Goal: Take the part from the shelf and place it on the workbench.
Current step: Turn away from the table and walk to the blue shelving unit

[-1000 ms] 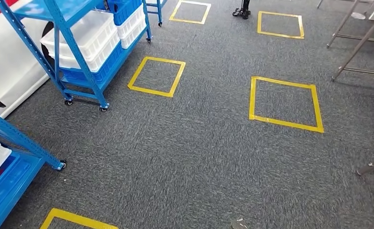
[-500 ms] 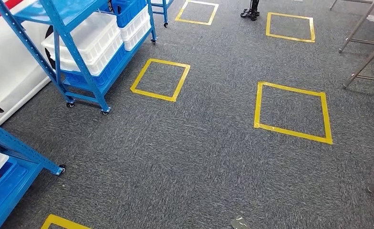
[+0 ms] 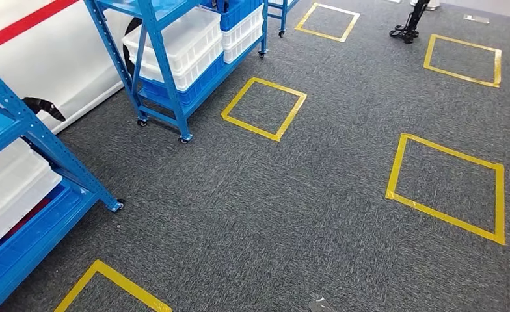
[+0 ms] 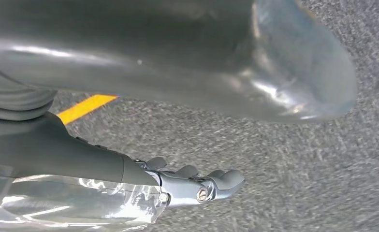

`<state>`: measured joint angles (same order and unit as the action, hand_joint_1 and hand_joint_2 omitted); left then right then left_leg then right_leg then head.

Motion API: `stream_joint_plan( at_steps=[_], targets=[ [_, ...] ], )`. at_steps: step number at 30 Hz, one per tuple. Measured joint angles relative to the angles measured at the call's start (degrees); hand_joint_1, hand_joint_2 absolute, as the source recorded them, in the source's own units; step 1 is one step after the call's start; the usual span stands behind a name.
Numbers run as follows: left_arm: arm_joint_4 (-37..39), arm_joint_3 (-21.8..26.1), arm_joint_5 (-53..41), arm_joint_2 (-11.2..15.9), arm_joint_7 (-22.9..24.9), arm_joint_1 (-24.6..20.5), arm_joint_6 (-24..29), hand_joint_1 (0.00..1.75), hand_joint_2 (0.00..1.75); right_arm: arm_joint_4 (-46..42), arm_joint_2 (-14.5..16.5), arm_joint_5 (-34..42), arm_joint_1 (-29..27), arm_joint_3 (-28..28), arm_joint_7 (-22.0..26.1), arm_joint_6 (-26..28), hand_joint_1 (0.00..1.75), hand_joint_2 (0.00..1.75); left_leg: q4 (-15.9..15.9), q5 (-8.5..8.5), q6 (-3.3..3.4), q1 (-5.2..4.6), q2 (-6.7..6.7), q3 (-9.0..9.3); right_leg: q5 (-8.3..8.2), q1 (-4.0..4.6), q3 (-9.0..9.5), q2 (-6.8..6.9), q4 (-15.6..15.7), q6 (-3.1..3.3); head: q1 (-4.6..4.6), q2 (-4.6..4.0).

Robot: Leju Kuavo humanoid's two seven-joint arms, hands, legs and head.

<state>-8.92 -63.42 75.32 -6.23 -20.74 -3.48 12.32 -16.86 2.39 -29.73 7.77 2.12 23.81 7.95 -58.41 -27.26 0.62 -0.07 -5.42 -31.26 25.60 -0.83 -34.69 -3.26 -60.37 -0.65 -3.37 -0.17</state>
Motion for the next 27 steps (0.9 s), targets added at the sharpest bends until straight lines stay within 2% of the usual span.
stream_joint_plan(
  at_steps=[1, 2, 3, 4, 6, 7, 8, 9, 10, 11, 12, 14, 15, 16, 18, 19, 20, 22, 23, 24, 25, 26, 27],
  targets=[
    [0.00, 0.07, 0.23, 0.00, -0.14, 0.05, -0.52, 0.00, 0.00, -0.01, 0.01, -0.05, 0.09, -0.03, -0.08, -0.01, 0.00, 0.00, 0.01, -0.07, -0.33, 0.04, -0.43, -0.17, 0.27, 0.06, 0.15, -0.17, 0.34, 0.11, 0.00, 0.01],
    [0.00, 0.16, 0.45, 0.00, -0.24, 0.13, -0.94, 0.00, 0.00, -0.02, 0.07, -0.08, 0.19, -0.08, -0.11, -0.01, 0.00, 0.00, 0.12, -0.10, -0.63, 0.13, -0.83, -0.24, 0.25, 0.06, 0.23, 0.28, 0.49, 0.32, 0.00, 0.01],
    [0.00, 0.24, 0.58, 0.01, -0.32, 0.21, -1.20, 0.00, 0.00, -0.05, 0.16, -0.10, 0.24, -0.15, -0.13, -0.02, 0.00, 0.00, 0.06, -0.26, -0.91, 0.19, -0.73, -0.23, 0.21, -0.02, 0.42, 0.75, 0.75, 0.61, 0.00, 0.01],
    [0.00, 0.28, 0.68, 0.01, -0.39, 0.21, -1.33, 0.00, 0.00, -0.07, 0.22, -0.10, 0.25, -0.21, -0.13, -0.01, 0.00, 0.00, -0.65, -0.82, -1.22, 0.15, 0.16, -0.47, 0.18, -0.13, 0.68, 1.31, 1.08, 1.01, -0.01, 0.01],
    [0.00, 0.33, 0.82, 0.02, -0.46, 0.07, -1.50, 0.00, 0.00, -0.09, 0.30, -0.10, 0.22, -0.28, -0.15, -0.01, 0.00, 0.00, -5.42, -3.64, -1.77, 0.16, 2.92, -2.57, 0.21, -0.21, 1.15, 2.68, 1.58, 1.70, -0.02, 0.00],
    [0.00, 0.34, 0.85, 0.02, -0.49, -0.01, -1.54, 0.00, 0.00, -0.08, 0.29, -0.10, 0.18, -0.28, -0.17, -0.03, 0.00, 0.00, -9.31, -5.55, -2.06, 0.25, 4.05, -4.53, 0.34, -0.15, 1.27, 3.37, 1.65, 1.90, -0.02, -0.01],
    [0.00, 0.36, 0.87, 0.02, -0.50, -0.03, -1.56, 0.00, 0.00, -0.07, 0.30, -0.10, 0.13, -0.29, -0.20, -0.05, 0.00, 0.00, -13.14, -7.06, -2.31, 0.42, 4.50, -6.53, 0.45, -0.09, 1.34, 4.07, 1.64, 1.96, -0.02, 0.00],
    [0.00, 0.36, 0.88, 0.02, -0.50, 0.01, -1.57, 0.00, 0.00, -0.05, 0.31, -0.10, 0.11, -0.30, -0.21, -0.08, 0.00, 0.00, -15.78, -7.72, -2.52, 0.60, 4.71, -7.97, 0.57, -0.08, 1.42, 4.74, 1.63, 1.94, -0.02, 0.00],
    [0.00, 0.36, 0.88, 0.02, -0.50, 0.08, -1.57, 0.00, 0.00, -0.04, 0.33, -0.11, 0.11, -0.32, -0.23, -0.10, 0.00, 0.00, -16.22, -7.15, -2.69, 0.75, 4.89, -8.35, 0.68, -0.09, 1.53, 5.39, 1.63, 1.86, -0.02, 0.00],
    [0.00, 0.37, 0.89, 0.02, -0.50, 0.15, -1.57, 0.00, 0.00, -0.04, 0.34, -0.12, 0.11, -0.34, -0.23, -0.10, 0.00, 0.00, -14.34, -5.56, -2.81, 0.86, 5.20, -7.55, 0.81, -0.13, 1.71, 6.01, 1.62, 1.72, -0.02, 0.00],
    [0.00, 0.37, 0.90, 0.02, -0.50, 0.19, -1.57, 0.00, 0.00, -0.04, 0.36, -0.12, 0.13, -0.35, -0.23, -0.10, 0.00, 0.00, -10.51, -3.32, -2.84, 0.92, 5.93, -5.72, 0.97, -0.17, 1.95, 6.61, 1.62, 1.53, -0.02, -0.01],
    [-0.01, 0.39, 0.92, 0.02, -0.51, 0.11, -1.57, 0.00, 0.00, -0.04, 0.35, -0.13, 0.15, -0.37, -0.23, -0.10, 0.00, 0.00, -2.71, -0.08, -2.49, 0.76, 8.39, -2.05, 1.35, 0.02, 2.46, 7.67, 1.58, 1.00, -0.01, -0.01],
    [-0.02, 0.39, 0.93, 0.02, -0.51, 0.04, -1.58, 0.00, 0.00, -0.04, 0.35, -0.13, 0.18, -0.37, -0.23, -0.10, 0.00, 0.00, -0.63, 0.55, -2.13, 0.59, 9.13, -1.11, 1.50, 0.14, 2.66, 8.10, 1.56, 0.69, -0.01, -0.01],
    [-0.02, 0.40, 0.92, 0.02, -0.53, 0.02, -1.60, 0.00, 0.00, -0.04, 0.35, -0.13, 0.21, -0.37, -0.23, -0.10, 0.00, 0.00, 0.04, 0.66, -1.70, 0.40, 9.31, -0.90, 1.54, 0.28, 2.81, 8.51, 1.56, 0.33, -0.01, 0.00],
    [-0.01, 0.40, 0.73, 0.02, -0.70, 0.08, -1.74, 0.00, 0.00, -0.05, 0.36, -0.13, 0.27, -0.37, -0.23, -0.10, 0.00, 0.00, 0.12, 1.06, -0.84, 0.24, 8.07, -1.02, 1.53, 0.22, 3.03, 9.30, 1.59, -0.31, -0.01, 0.00],
    [-0.01, 0.40, 0.50, 0.01, -0.84, 0.10, -1.86, 0.00, 0.00, -0.06, 0.37, -0.12, 0.30, -0.37, -0.22, -0.09, 0.00, 0.00, 0.35, 1.41, -0.43, 0.26, 7.57, -1.00, 1.92, 0.06, 3.02, 8.91, 1.29, -0.63, 0.00, 0.00],
    [0.00, 0.40, 0.17, 0.01, -0.96, 0.06, -2.01, 0.00, 0.00, -0.07, 0.37, -0.11, 0.33, -0.37, -0.20, -0.07, 0.00, 0.00, 0.60, 1.73, -0.04, 0.33, 7.06, -1.01, 3.05, -0.10, 2.61, 7.85, 0.13, -0.84, 0.00, -0.01],
    [0.00, 0.32, -0.64, 0.02, -1.04, -0.11, -2.23, 0.00, 0.00, -0.07, 0.36, -0.10, 0.29, -0.37, -0.14, -0.05, 0.00, 0.00, 0.88, 2.27, 0.58, 0.39, 6.04, -1.23, 7.05, -0.31, 0.33, 4.96, -5.62, -1.10, 0.00, 0.00],
    [0.00, 0.25, -1.03, 0.03, -0.95, -0.17, -2.31, 0.00, 0.00, -0.06, 0.35, -0.09, 0.22, -0.37, -0.11, -0.05, 0.00, 0.00, 0.86, 2.44, 0.77, 0.31, 5.45, -1.46, 9.12, -0.30, -1.34, 4.09, -9.60, -1.10, 0.00, 0.00],
    [0.00, 0.15, -1.36, 0.04, -0.83, -0.20, -2.37, 0.00, 0.00, -0.03, 0.34, -0.08, 0.14, -0.38, -0.11, -0.07, 0.00, 0.00, 0.81, 2.60, 0.88, 0.19, 4.78, -1.69, 10.37, -0.29, -2.74, 3.73, -12.90, -1.07, 0.00, 0.00],
    [0.00, 0.04, -1.64, 0.05, -0.67, -0.17, -2.41, 0.00, 0.00, -0.01, 0.32, -0.06, 0.10, -0.38, -0.11, -0.09, 0.00, 0.00, 0.75, 2.74, 0.93, 0.06, 4.06, -1.89, 10.58, -0.26, -3.43, 3.57, -14.60, -0.97, 0.00, -0.01],
    [0.00, -0.05, -1.86, 0.06, -0.50, -0.14, -2.42, 0.00, 0.00, 0.00, 0.31, -0.05, 0.10, -0.39, -0.12, -0.11, 0.00, 0.00, 0.67, 2.89, 0.89, -0.05, 3.32, -2.07, 9.64, -0.20, -3.04, 3.42, -14.01, -0.76, 0.00, -0.01],
    [0.00, -0.14, -2.03, 0.07, -0.34, -0.12, -2.42, 0.00, 0.00, 0.01, 0.28, -0.04, 0.13, -0.39, -0.13, -0.14, 0.00, 0.00, 0.58, 3.04, 0.79, -0.12, 2.57, -2.21, 7.86, -0.09, -1.62, 3.08, -11.28, -0.44, 0.00, -0.01]
  ],
)
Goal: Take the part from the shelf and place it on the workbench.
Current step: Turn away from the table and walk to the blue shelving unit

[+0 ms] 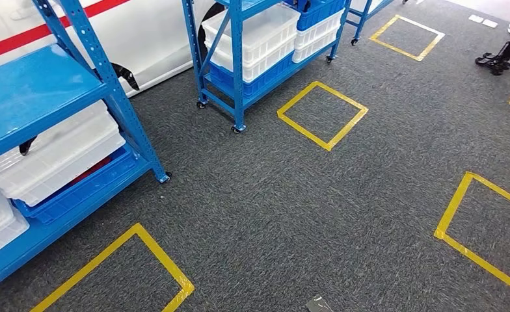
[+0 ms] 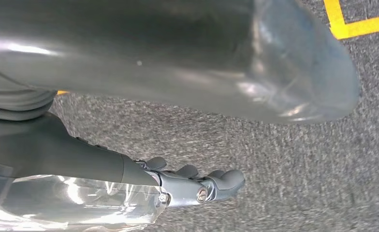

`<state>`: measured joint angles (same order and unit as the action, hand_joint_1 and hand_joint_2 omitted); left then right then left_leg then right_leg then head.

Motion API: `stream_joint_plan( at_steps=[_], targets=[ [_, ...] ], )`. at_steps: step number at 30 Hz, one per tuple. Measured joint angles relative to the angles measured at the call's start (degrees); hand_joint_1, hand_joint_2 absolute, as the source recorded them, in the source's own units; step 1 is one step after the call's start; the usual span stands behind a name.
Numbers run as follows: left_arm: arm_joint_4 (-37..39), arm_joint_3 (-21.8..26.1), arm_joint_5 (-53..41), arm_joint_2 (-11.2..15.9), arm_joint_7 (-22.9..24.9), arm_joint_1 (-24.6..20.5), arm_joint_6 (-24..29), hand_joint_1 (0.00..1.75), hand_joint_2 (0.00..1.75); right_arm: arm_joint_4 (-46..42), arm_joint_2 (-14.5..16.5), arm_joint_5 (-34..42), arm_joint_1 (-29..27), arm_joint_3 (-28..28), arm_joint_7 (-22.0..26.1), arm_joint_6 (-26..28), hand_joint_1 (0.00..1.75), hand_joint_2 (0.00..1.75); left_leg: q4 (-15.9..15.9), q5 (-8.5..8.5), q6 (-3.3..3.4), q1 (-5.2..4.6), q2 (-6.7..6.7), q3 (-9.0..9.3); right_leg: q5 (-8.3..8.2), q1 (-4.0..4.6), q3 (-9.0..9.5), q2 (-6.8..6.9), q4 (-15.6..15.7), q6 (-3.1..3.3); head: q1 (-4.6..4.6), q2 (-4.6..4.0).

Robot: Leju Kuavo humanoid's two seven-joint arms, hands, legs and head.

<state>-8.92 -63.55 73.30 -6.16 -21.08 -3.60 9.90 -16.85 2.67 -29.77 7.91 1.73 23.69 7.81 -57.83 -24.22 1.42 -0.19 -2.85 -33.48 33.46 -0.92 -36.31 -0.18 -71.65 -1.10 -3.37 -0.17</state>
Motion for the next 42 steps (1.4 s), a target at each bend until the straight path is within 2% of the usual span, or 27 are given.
stream_joint_plan(
  at_steps=[2, 3, 4, 5, 6, 8, 10, 12, 13, 14, 15, 17, 18, 19, 21, 23, 24, 26, 27, 28, 29, 30, 33, 35, 37, 39, 42],
  targets=[
    [-0.01, -0.11, -0.22, -0.03, 0.23, -0.03, -0.06, 0.00, 0.00, 0.00, -0.21, 0.01, 0.10, 0.00, -0.02, -0.03, 0.00, 0.00, -0.25, 0.32, -0.33, -0.12, -1.36, -0.32, -3.52, 0.23, 4.11, -2.45, 8.11, 0.85, 0.00, 0.00],
    [-0.02, -0.14, -0.27, -0.05, 0.31, -0.06, -0.10, 0.00, 0.00, 0.00, -0.33, 0.01, 0.15, 0.00, -0.04, -0.04, 0.00, 0.00, -0.36, 0.52, -0.58, -0.14, -1.93, -0.54, -4.52, 0.31, 5.46, -3.47, 10.99, 1.09, 0.00, 0.00],
    [-0.02, -0.18, -0.30, -0.07, 0.38, -0.07, -0.14, 0.00, 0.00, 0.00, -0.43, 0.01, 0.21, 0.00, -0.07, -0.05, 0.00, 0.00, -0.44, 0.75, -0.91, -0.08, -2.47, -0.79, -4.95, 0.42, 6.09, -4.20, 12.51, 1.24, 0.00, 0.01],
    [-0.01, -0.24, -0.32, -0.07, 0.45, -0.03, -0.16, 0.00, 0.00, 0.00, -0.46, 0.01, 0.27, -0.01, -0.09, -0.11, 0.00, 0.00, -0.40, 1.06, -1.31, -0.01, -2.99, -1.01, -5.11, 0.54, 6.06, -4.06, 12.80, 1.28, 0.00, 0.01],
    [0.00, -0.32, -0.36, -0.05, 0.51, 0.08, -0.15, 0.00, 0.00, 0.00, -0.44, 0.01, 0.33, -0.01, -0.10, -0.20, 0.00, 0.00, -0.27, 1.40, -1.76, 0.07, -3.51, -1.29, -5.53, 0.50, 5.97, -3.38, 13.00, 1.38, 0.00, 0.01],
    [0.04, -0.54, -0.50, 0.04, 0.57, 0.23, -0.10, 0.00, 0.00, 0.01, -0.42, 0.01, 0.55, -0.01, -0.07, -0.42, 0.00, 0.00, -1.26, 0.46, -2.33, 0.05, -2.32, -2.08, -6.48, 0.34, 5.60, -2.00, 13.58, 1.94, -0.02, 0.01],
    [0.07, -0.82, -0.65, 0.14, 0.53, 0.12, -0.07, 0.00, 0.00, 0.01, -0.44, 0.03, 0.66, -0.01, 0.04, -0.55, 0.00, 0.00, -6.29, -3.83, -2.66, 0.17, 0.61, -3.96, -7.39, 0.27, 4.65, -0.38, 13.94, 2.45, -0.05, 0.00],
    [0.07, -1.07, -0.76, 0.16, 0.48, -0.03, -0.13, 0.00, 0.00, 0.04, -0.49, 0.05, 0.48, -0.01, 0.12, -0.57, 0.00, 0.00, -13.56, -8.62, -3.23, 0.54, 1.97, -6.03, -8.18, 0.38, 3.34, 1.32, 13.87, 2.57, -0.07, 0.00],
    [0.07, -1.15, -0.79, 0.17, 0.48, -0.02, -0.15, 0.00, 0.00, 0.06, -0.49, 0.06, 0.40, -0.01, 0.13, -0.57, 0.00, 0.00, -15.62, -9.80, -3.52, 0.73, 2.17, -6.10, -8.60, 0.38, 2.64, 2.20, 13.78, 2.48, -0.07, 0.00],
    [0.07, -1.22, -0.83, 0.17, 0.48, 0.01, -0.18, 0.00, 0.00, 0.08, -0.49, 0.07, 0.37, -0.01, 0.14, -0.57, 0.00, 0.00, -15.34, -9.84, -3.79, 0.90, 2.35, -4.97, -9.00, 0.33, 1.94, 3.00, 13.61, 2.33, -0.07, 0.00],
    [0.07, -1.28, -0.86, 0.17, 0.49, 0.04, -0.15, 0.00, 0.00, 0.08, -0.48, 0.09, 0.38, -0.01, 0.14, -0.57, 0.00, 0.00, -12.57, -8.94, -4.03, 1.05, 2.68, -2.53, -9.34, 0.24, 1.23, 3.75, 13.37, 2.12, -0.07, 0.00],
    [0.06, -1.40, -0.95, 0.17, 0.51, -0.06, 0.01, 0.00, 0.00, 0.08, -0.48, 0.15, 0.46, -0.01, 0.14, -0.57, 0.00, 0.00, -3.99, -6.81, -4.25, 1.15, 4.34, 3.59, -9.91, 0.12, 0.18, 5.07, 12.76, 1.52, -0.07, 0.02],
    [0.05, -1.44, -1.01, 0.16, 0.48, -0.16, 0.19, 0.00, 0.00, 0.07, -0.49, 0.17, 0.51, -0.01, 0.16, -0.57, 0.00, 0.00, -0.88, -6.07, -4.06, 1.08, 5.09, 5.48, -10.15, 0.12, -0.06, 5.62, 12.51, 1.19, -0.07, 0.02],
    [0.05, -1.48, -1.06, 0.17, 0.42, -0.24, 0.40, 0.00, 0.00, 0.06, -0.49, 0.21, 0.58, -0.01, 0.20, -0.60, 0.00, 0.00, 0.62, -5.74, -3.69, 0.95, 5.56, 6.22, -10.41, 0.15, -0.10, 6.10, 12.37, 0.81, -0.05, 0.03],
    [0.05, -1.50, -1.00, 0.26, 0.22, -0.26, 0.86, 0.00, 0.00, 0.04, -0.40, 0.50, 0.80, -0.01, 0.48, -0.68, 0.00, 0.00, 0.80, -5.32, -2.56, 0.71, 5.14, 5.68, -10.88, 0.04, 0.12, 6.98, 12.59, 0.03, -0.02, 0.02],
    [0.07, -1.50, -0.77, 0.38, -0.09, -0.12, 1.19, 0.00, 0.00, 0.03, -0.26, 1.17, 1.05, -0.01, 0.83, -0.60, 0.00, 0.00, 1.13, -4.44, -1.50, 0.81, 4.48, 5.18, -10.32, -0.32, -0.05, 6.07, 12.24, -0.83, 0.00, 0.00],
    [0.07, -1.49, -0.72, 0.41, -0.25, -0.09, 1.28, 0.00, 0.00, 0.02, -0.22, 1.55, 1.09, 0.00, 0.95, -0.41, 0.00, 0.00, 1.33, -3.69, -1.06, 0.88, 4.20, 4.80, -8.71, -0.43, -0.59, 4.66, 10.82, -1.15, 0.00, 0.00],
    [0.07, -1.51, -0.86, 0.43, -0.35, -0.17, 1.24, 0.00, 0.00, 0.03, -0.20, 2.12, 1.04, 0.01, 0.98, -0.03, 0.00, 0.00, 1.37, -2.40, -0.53, 0.87, 3.74, 3.76, -3.28, -0.50, -2.62, 1.48, 4.74, -1.43, 0.01, 0.00],
    [0.07, -1.55, -1.01, 0.44, -0.31, -0.23, 1.11, 0.00, 0.00, 0.04, -0.20, 2.31, 0.97, 0.02, 0.99, 0.14, 0.00, 0.00, 1.24, -1.85, -0.43, 0.77, 3.46, 3.15, -0.89, -0.46, -3.65, 0.77, 1.05, -1.44, 0.01, 0.00],
    [0.07, -1.61, -1.15, 0.44, -0.25, -0.26, 0.97, 0.00, 0.00, 0.04, -0.20, 2.43, 0.92, 0.02, 1.00, 0.23, 0.00, 0.00, 1.08, -1.43, -0.42, 0.65, 3.17, 2.53, 0.44, -0.42, -4.15, 0.48, -1.62, -1.41, 0.01, 0.00],
    [0.07, -1.72, -1.26, 0.44, -0.20, -0.27, 0.85, 0.00, 0.00, 0.04, -0.20, 2.57, 0.89, 0.03, 1.03, 0.30, 0.00, 0.00, 0.88, -1.06, -0.47, 0.56, 2.88, 1.90, 0.53, -0.39, -3.65, 0.39, -2.36, -1.32, 0.00, 0.00],
    [0.07, -1.86, -1.35, 0.44, -0.17, -0.27, 0.76, 0.00, 0.00, 0.04, -0.20, 2.74, 0.87, 0.05, 1.08, 0.39, 0.00, 0.00, 0.63, -0.76, -0.58, 0.50, 2.63, 1.28, -0.41, -0.38, -1.95, 0.36, -0.75, -1.16, 0.01, 0.00],
    [0.07, -2.36, -1.47, 0.40, -0.19, -0.40, 0.72, 0.00, 0.00, 0.04, -0.21, 3.27, 0.86, 0.21, 1.37, 0.77, 0.00, 0.00, -0.15, -0.16, -1.16, 0.47, 2.12, -0.03, -3.74, -0.18, 5.37, -0.04, 10.00, -0.46, 0.01, 0.00],
    [0.07, -2.61, -1.48, 0.36, -0.21, -0.53, 0.73, 0.00, 0.00, 0.04, -0.22, 3.44, 0.73, 0.36, 1.66, 1.05, 0.00, 0.00, -0.36, 0.33, -1.84, 0.48, 1.93, -0.36, -4.32, 0.20, 6.69, -0.31, 12.62, 0.02, 0.00, 0.01],
    [0.07, -2.76, -1.49, 0.34, -0.22, -0.59, 0.76, 0.00, 0.00, 0.04, -0.19, 3.53, 0.60, 0.46, 1.93, 1.18, 0.00, 0.00, -0.32, 0.81, -2.63, 0.50, 1.78, -0.61, -5.12, 0.25, 6.23, -0.16, 12.85, 0.76, 0.00, 0.00],
    [0.07, -2.87, -1.50, 0.34, -0.25, -0.59, 0.83, 0.00, 0.00, 0.04, -0.13, 3.57, 0.54, 0.51, 2.09, 1.22, 0.00, 0.00, -1.90, -1.27, -3.24, 0.61, 1.90, -1.55, -6.15, 0.04, 5.38, 0.20, 13.37, 1.78, -0.01, 0.01],
    [0.07, -2.91, -1.52, 0.35, -0.31, -0.63, 0.87, 0.00, 0.00, 0.04, -0.10, 3.59, 0.27, 0.56, 2.14, 1.27, 0.00, 0.00, -11.39, -9.14, -3.79, 0.81, 2.31, -4.44, -7.98, 0.21, 3.10, 0.68, 13.49, 2.58, -0.02, 0.01]
  ],
)
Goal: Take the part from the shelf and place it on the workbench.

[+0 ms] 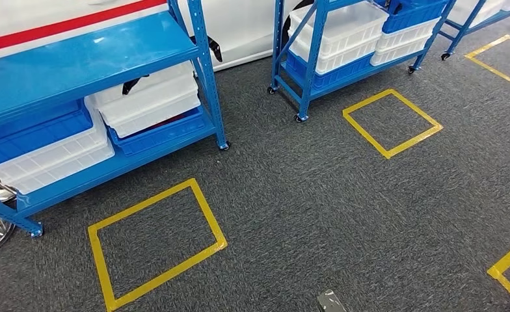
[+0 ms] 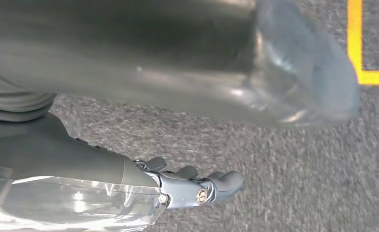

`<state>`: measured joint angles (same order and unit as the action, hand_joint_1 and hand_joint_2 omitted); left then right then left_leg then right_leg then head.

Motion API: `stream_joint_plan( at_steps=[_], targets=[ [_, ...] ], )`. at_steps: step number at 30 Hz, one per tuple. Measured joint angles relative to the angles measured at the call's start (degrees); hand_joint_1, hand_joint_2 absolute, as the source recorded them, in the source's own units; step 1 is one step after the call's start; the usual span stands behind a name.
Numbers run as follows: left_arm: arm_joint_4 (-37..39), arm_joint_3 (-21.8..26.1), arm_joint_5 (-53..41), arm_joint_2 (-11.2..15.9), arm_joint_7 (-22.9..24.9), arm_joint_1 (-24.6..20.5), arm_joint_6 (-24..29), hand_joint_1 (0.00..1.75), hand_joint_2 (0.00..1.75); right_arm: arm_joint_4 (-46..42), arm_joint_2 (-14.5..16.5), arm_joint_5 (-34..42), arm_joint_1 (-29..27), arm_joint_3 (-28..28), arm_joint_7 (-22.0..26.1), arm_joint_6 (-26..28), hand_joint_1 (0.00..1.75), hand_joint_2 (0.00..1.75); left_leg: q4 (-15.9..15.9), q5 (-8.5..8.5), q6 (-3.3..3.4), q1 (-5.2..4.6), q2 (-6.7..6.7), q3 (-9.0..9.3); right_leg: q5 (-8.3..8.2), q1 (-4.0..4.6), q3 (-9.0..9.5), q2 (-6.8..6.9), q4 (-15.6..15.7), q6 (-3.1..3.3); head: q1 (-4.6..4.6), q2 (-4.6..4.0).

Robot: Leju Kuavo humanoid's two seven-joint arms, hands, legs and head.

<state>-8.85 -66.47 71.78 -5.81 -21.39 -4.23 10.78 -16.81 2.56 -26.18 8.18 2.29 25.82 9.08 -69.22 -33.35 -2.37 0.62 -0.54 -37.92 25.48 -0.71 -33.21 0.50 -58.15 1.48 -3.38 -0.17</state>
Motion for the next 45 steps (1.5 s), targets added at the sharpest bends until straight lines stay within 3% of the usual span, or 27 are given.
stream_joint_plan(
  at_steps=[1, 2, 3, 5, 7, 9, 11, 12, 15, 16, 17, 18, 20, 22, 23, 24, 26, 27, 29, 31, 32, 34, 36, 38, 40, 43, 45],
  targets=[
    [0.00, 0.00, 0.00, 0.00, -0.02, -0.01, 0.00, 0.00, 0.00, 0.00, 0.01, 0.00, -0.12, 0.01, -0.01, -0.02, 0.00, 0.00, -3.24, -1.41, -0.11, 0.01, 0.05, -0.56, -0.62, 0.12, -0.90, 0.14, -0.07, 0.00, 0.01, -0.01],
    [0.00, -0.01, 0.00, 0.00, -0.03, -0.02, 0.01, 0.00, 0.00, 0.00, 0.02, -0.01, -0.21, 0.01, -0.02, -0.04, 0.00, 0.00, -5.08, -1.47, -0.14, 0.01, 0.07, -0.38, -1.24, 0.21, -1.83, 0.30, -0.17, -0.04, 0.01, -0.01],
    [0.00, -0.01, 0.00, 0.00, -0.04, -0.02, 0.02, 0.00, 0.00, 0.00, 0.05, -0.01, -0.28, 0.01, -0.03, -0.05, 0.00, 0.00, -4.84, -0.23, -0.12, 0.01, 0.09, 0.84, -1.85, 0.27, -2.76, 0.43, -0.31, -0.14, 0.01, -0.01],
    [0.00, -0.01, 0.00, 0.00, -0.05, -0.10, 0.04, 0.00, 0.00, -0.01, 0.14, -0.02, -0.30, 0.01, -0.04, -0.04, 0.00, 0.00, 1.44, 2.76, 0.17, -0.01, 0.27, 6.27, -3.01, 0.31, -4.35, 0.60, -0.66, -0.44, 0.00, 0.00],
    [0.00, 0.00, 0.00, 0.01, -0.08, -0.30, 0.08, 0.00, 0.00, -0.01, 0.22, -0.02, -0.29, 0.01, -0.04, -0.03, 0.00, 0.00, 9.98, 2.61, 0.78, -0.29, 0.58, 12.16, -4.08, 0.40, -5.03, 0.70, -0.80, -1.02, 0.01, 0.01],
    [0.00, -0.01, -0.01, 0.03, -0.11, -0.41, 0.11, 0.00, 0.00, -0.01, 0.26, -0.02, -0.25, 0.01, -0.04, -0.03, 0.00, 0.00, 13.57, 1.80, 1.56, -0.68, 0.70, 14.04, -5.23, 0.31, -4.95, 0.85, -0.46, -1.75, 0.02, 0.01],
    [0.00, -0.02, -0.04, 0.03, -0.12, -0.43, 0.11, 0.00, 0.00, 0.00, 0.26, -0.02, -0.24, 0.01, -0.05, -0.03, 0.00, 0.00, 13.84, 3.13, 2.49, -0.63, 0.76, 13.20, -5.63, 0.10, -5.13, 0.76, -0.16, -2.51, 0.00, 0.00],
    [0.00, -0.02, -0.07, 0.02, -0.11, -0.45, 0.11, 0.00, 0.00, 0.00, 0.26, -0.02, -0.28, 0.01, -0.06, -0.02, 0.00, 0.00, 14.01, 3.98, 2.97, -0.56, 0.84, 12.58, -4.25, 0.02, -5.57, 0.52, -0.90, -2.81, 0.01, 0.00],
    [0.00, -0.02, -0.16, 0.01, -0.07, -0.44, 0.10, 0.00, 0.00, 0.00, 0.23, -0.02, -0.38, 0.01, -0.08, -0.02, 0.00, 0.00, 14.15, 6.44, 3.67, -0.51, 0.97, 9.90, 4.71, -0.13, -8.06, -0.11, -9.81, -3.44, 0.02, -0.01],
    [0.00, -0.02, -0.20, 0.00, -0.07, -0.42, 0.09, 0.00, 0.00, 0.00, 0.23, -0.02, -0.38, 0.01, -0.08, -0.02, 0.00, 0.00, 14.06, 7.21, 3.65, -0.54, 0.97, 8.91, 6.46, -0.15, -8.69, -0.16, -13.58, -3.62, 0.02, -0.01],
    [0.00, -0.02, -0.24, 0.00, -0.07, -0.42, 0.09, 0.00, 0.00, 0.00, 0.23, -0.02, -0.38, 0.01, -0.08, -0.02, 0.00, 0.00, 13.91, 7.95, 3.58, -0.57, 0.97, 7.87, 6.66, -0.17, -8.72, -0.17, -16.26, -3.74, 0.02, -0.01],
    [0.00, -0.02, -0.27, 0.00, -0.07, -0.40, 0.09, 0.00, 0.00, 0.00, 0.23, -0.02, -0.39, 0.01, -0.08, -0.03, 0.00, 0.00, 13.71, 8.66, 3.45, -0.58, 0.97, 6.78, 5.58, -0.19, -7.86, -0.18, -17.17, -3.79, 0.02, -0.01],
    [0.00, -0.02, -0.30, 0.00, -0.07, -0.40, 0.09, 0.00, 0.00, -0.01, 0.23, -0.02, -0.34, 0.01, -0.09, -0.04, 0.00, 0.00, 13.10, 9.85, 3.06, -0.53, 0.94, 4.75, 2.68, -0.25, -2.97, -0.27, -12.73, -3.69, 0.01, -0.01],
    [0.00, -0.02, -0.30, 0.00, -0.07, -0.41, 0.08, 0.00, 0.00, -0.05, 0.24, -0.02, -0.18, 0.01, -0.09, -0.06, 0.00, 0.00, 12.36, 10.70, 2.48, -0.58, 0.88, 3.33, 3.43, -0.10, 3.73, -0.68, -3.87, -3.24, -0.01, 0.00],
    [0.00, -0.02, -0.29, 0.00, -0.07, -0.43, 0.07, 0.00, 0.00, -0.07, 0.24, -0.02, -0.13, 0.01, -0.08, -0.08, 0.00, 0.00, 12.14, 11.11, 2.16, -0.60, 0.88, 3.00, 4.39, 0.06, 5.84, -0.87, -0.65, -2.90, -0.02, 0.00],
    [0.00, -0.02, -0.27, -0.01, -0.04, -0.43, 0.05, 0.00, 0.00, -0.08, 0.24, -0.02, -0.12, 0.01, -0.08, -0.11, 0.00, 0.00, 12.08, 11.56, 1.82, -0.57, 0.87, 2.79, 5.11, 0.30, 6.80, -0.98, 1.10, -2.49, -0.02, 0.00],
    [0.01, -0.02, -0.10, 0.00, 0.05, -0.30, 0.07, 0.00, 0.00, -0.05, 0.28, -0.02, -0.21, 0.01, -0.09, -0.18, 0.00, 0.00, 11.99, 12.07, 1.13, -0.40, 0.79, 2.46, 4.41, 0.40, 6.25, -0.71, 1.58, -1.52, -0.03, -0.01],
    [0.01, -0.02, 0.09, 0.01, 0.17, -0.20, 0.10, 0.00, 0.00, -0.03, 0.32, -0.02, -0.20, 0.01, -0.15, -0.19, 0.00, 0.00, 11.22, 11.15, 0.86, -0.29, 0.71, 1.92, 3.87, 0.35, 5.70, -0.55, 1.66, -0.96, -0.03, -0.01],
    [0.02, 0.02, 0.87, 0.02, 0.84, -0.07, 0.37, 0.00, 0.00, -0.01, 0.40, -0.03, -0.18, 0.02, -0.25, -0.20, 0.00, 0.00, 6.54, 6.40, 0.45, -0.06, 0.60, 0.06, 2.66, 0.24, 4.27, -0.24, 1.85, -0.09, -0.04, 0.00],
    [0.02, 0.14, 1.99, 0.02, 1.70, -0.04, 0.73, 0.00, 0.00, 0.00, 0.42, -0.07, -0.23, 0.03, -0.32, -0.40, 0.00, 0.00, -0.97, 1.67, 0.12, 0.02, 0.61, -1.98, 1.51, 0.37, 2.65, -0.10, 1.82, 0.14, -0.04, 0.00],
    [0.02, 0.26, 2.56, 0.03, 1.81, 0.01, 0.80, 0.00, 0.00, 0.00, 0.43, -0.08, -0.26, 0.03, -0.33, -0.70, 0.00, 0.00, -3.82, 1.12, 0.02, 0.04, 0.61, -2.33, 0.91, 0.42, 1.84, 0.01, 1.77, 0.10, -0.04, -0.01],
    [0.02, 0.61, 3.48, 0.10, 1.46, 0.08, 0.67, 0.00, 0.00, 0.01, 0.43, -0.07, -0.33, 0.03, -0.47, -1.44, 0.00, 0.00, -4.01, 3.38, 0.05, 0.04, 0.62, -0.28, -0.16, 0.48, 0.32, 0.18, 1.53, -0.13, -0.05, -0.01],
    [0.02, 1.01, 3.83, 0.21, 1.20, 0.08, 0.62, 0.00, 0.00, 0.02, 0.44, -0.04, -0.34, 0.03, -0.72, -1.84, 0.00, 0.00, 3.49, 5.55, 0.48, -0.04, 0.65, 5.51, -0.94, 0.54, -0.81, 0.23, 1.18, -0.49, -0.05, 0.00],
    [0.02, 1.35, 3.84, 0.32, 1.15, 0.01, 0.62, 0.00, 0.00, 0.02, 0.45, -0.04, -0.31, 0.03, -0.88, -1.95, 0.00, 0.00, 11.33, 4.82, 1.10, -0.27, 0.71, 10.51, -1.64, 0.68, -1.42, 0.31, 0.92, -1.06, -0.04, 0.00],
    [0.02, 1.57, 3.82, 0.36, 1.13, -0.02, 0.63, 0.00, 0.00, 0.02, 0.44, -0.04, -0.28, 0.03, -0.94, -2.01, 0.00, 0.00, 14.14, 4.03, 1.52, -0.41, 0.76, 11.68, -1.88, 0.79, -1.71, 0.42, 0.87, -1.30, -0.04, 0.00],
    [0.02, 1.68, 3.84, 0.37, 1.14, 0.27, 0.67, 0.00, 0.00, 0.03, 0.41, -0.54, -0.30, 0.01, -1.01, -1.87, 0.00, 0.00, 14.27, 4.31, 1.91, -0.61, 0.82, 11.33, -2.06, 0.81, -1.85, 0.37, 1.00, -0.16, -0.03, -0.01],
    [0.02, 1.73, 3.87, 0.38, 1.20, 0.36, 0.82, 0.00, 0.00, 0.04, 0.41, -1.71, -0.32, -0.21, -1.09, -1.48, 0.00, 0.00, 14.10, 4.53, 2.33, -0.92, 0.87, 11.09, -2.96, 0.56, -1.89, 0.30, 1.26, -0.92, -0.03, -0.01]
  ],
)
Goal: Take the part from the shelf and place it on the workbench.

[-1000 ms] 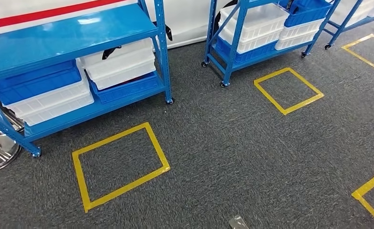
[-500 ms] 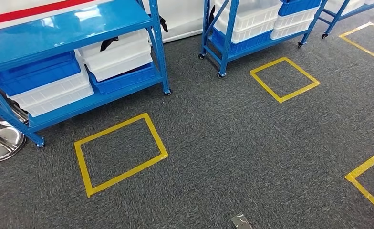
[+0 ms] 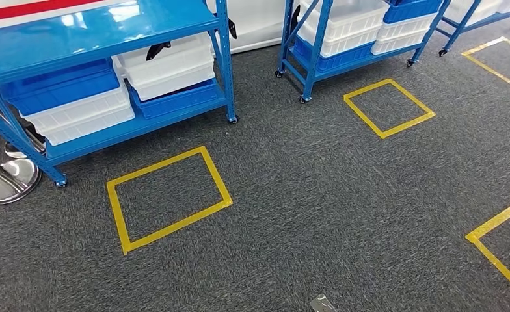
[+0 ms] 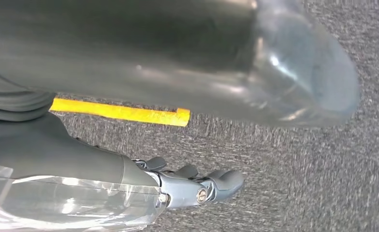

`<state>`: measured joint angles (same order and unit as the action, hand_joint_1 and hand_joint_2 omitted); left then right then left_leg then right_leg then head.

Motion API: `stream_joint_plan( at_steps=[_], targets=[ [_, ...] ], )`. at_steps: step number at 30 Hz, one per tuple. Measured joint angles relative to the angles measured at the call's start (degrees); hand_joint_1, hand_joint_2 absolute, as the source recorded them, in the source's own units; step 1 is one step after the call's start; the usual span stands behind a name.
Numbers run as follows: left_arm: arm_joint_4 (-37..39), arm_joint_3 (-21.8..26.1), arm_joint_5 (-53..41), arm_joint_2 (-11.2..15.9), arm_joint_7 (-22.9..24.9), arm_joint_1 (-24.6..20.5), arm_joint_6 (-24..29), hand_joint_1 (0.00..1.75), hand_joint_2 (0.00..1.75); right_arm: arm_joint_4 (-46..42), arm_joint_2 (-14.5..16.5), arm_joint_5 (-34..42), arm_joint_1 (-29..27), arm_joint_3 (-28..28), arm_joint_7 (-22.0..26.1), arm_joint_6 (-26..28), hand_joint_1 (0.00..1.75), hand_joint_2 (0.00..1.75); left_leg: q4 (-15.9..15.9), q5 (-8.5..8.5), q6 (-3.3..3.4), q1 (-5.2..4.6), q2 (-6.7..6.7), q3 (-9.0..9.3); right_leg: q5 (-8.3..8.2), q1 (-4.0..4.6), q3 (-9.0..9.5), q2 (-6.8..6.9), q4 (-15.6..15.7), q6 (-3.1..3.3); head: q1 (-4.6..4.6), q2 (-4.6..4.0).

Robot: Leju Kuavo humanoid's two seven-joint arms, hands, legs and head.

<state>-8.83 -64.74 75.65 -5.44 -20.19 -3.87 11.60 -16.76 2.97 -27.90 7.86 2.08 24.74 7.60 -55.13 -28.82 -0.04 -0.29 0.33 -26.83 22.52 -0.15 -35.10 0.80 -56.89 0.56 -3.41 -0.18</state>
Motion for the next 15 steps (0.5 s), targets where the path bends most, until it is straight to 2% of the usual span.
stream_joint_plan(
  at_steps=[2, 3, 8, 10, 11, 12, 13, 15],
  targets=[
    [0.00, 0.04, 0.03, 0.00, 0.19, 0.01, 0.25, 0.00, 0.00, 0.00, 0.00, -1.23, 0.04, -0.46, -0.33, 0.29, 0.00, 0.00, -0.19, 0.21, 0.34, -0.20, 0.03, -0.31, -0.61, -0.25, -0.12, -0.02, 0.18, -0.97, 0.00, 0.00],
    [0.00, 0.06, 0.07, 0.00, 0.32, 0.03, 0.37, 0.00, 0.00, 0.00, 0.00, -1.61, 0.06, -0.75, -0.55, 0.27, 0.00, 0.00, -0.30, 0.29, 0.47, -0.27, 0.03, -0.47, -0.78, -0.33, -0.20, -0.03, 0.23, -1.25, 0.00, 0.00],
    [0.00, 0.20, 0.56, 0.00, 0.62, 0.16, 1.08, 0.00, 0.00, 0.01, -0.19, -1.88, 0.02, -1.38, -0.89, -0.23, 0.00, 0.00, -1.02, 0.49, 1.02, -0.55, -0.01, -1.36, -1.32, -0.64, -0.65, 0.03, 0.30, -2.18, 0.00, 0.00],
    [0.00, 0.25, 0.66, -0.01, 0.51, 0.20, 1.01, 0.00, 0.00, 0.01, -0.24, -1.85, -0.03, -1.42, -0.89, -0.12, 0.00, 0.00, -0.97, 0.80, 1.54, -0.46, -0.12, -1.52, -1.34, -0.74, -0.75, 0.11, 0.26, -2.62, 0.00, 0.00],
    [0.00, 0.26, 0.68, -0.04, 0.42, 0.18, 0.97, 0.00, 0.00, 0.02, -0.26, -1.85, -0.04, -1.44, -0.88, 0.00, 0.00, 0.00, -0.82, 1.06, 1.87, -0.33, -0.20, -1.54, -0.73, -0.79, -0.98, 0.07, -0.29, -2.81, -0.01, 0.00],
    [0.00, 0.26, 0.72, -0.08, 0.32, 0.17, 0.93, 0.00, 0.00, 0.01, -0.27, -1.85, -0.07, -1.45, -0.88, 0.09, 0.00, 0.00, -0.67, 1.35, 2.21, -0.20, -0.31, -1.58, 0.65, -0.81, -1.63, -0.03, -1.89, -2.95, 0.00, 0.00],
    [0.00, 0.26, 0.76, -0.11, 0.23, 0.16, 0.90, 0.00, 0.00, 0.01, -0.29, -1.85, -0.10, -1.46, -0.87, 0.17, 0.00, 0.00, -0.58, 1.62, 2.47, -0.09, -0.43, -1.68, 2.65, -0.82, -2.75, -0.15, -4.66, -3.04, 0.00, 0.00],
    [-0.01, 0.27, 0.92, -0.19, 0.11, 0.21, 0.90, 0.00, 0.00, 0.02, -0.31, -1.85, -0.26, -1.51, -0.87, 0.01, 0.00, 0.00, -0.68, 1.85, 2.64, -0.14, -0.88, -2.15, 7.13, -0.79, -6.00, -0.27, -12.87, -3.04, 0.00, 0.00]
  ],
)
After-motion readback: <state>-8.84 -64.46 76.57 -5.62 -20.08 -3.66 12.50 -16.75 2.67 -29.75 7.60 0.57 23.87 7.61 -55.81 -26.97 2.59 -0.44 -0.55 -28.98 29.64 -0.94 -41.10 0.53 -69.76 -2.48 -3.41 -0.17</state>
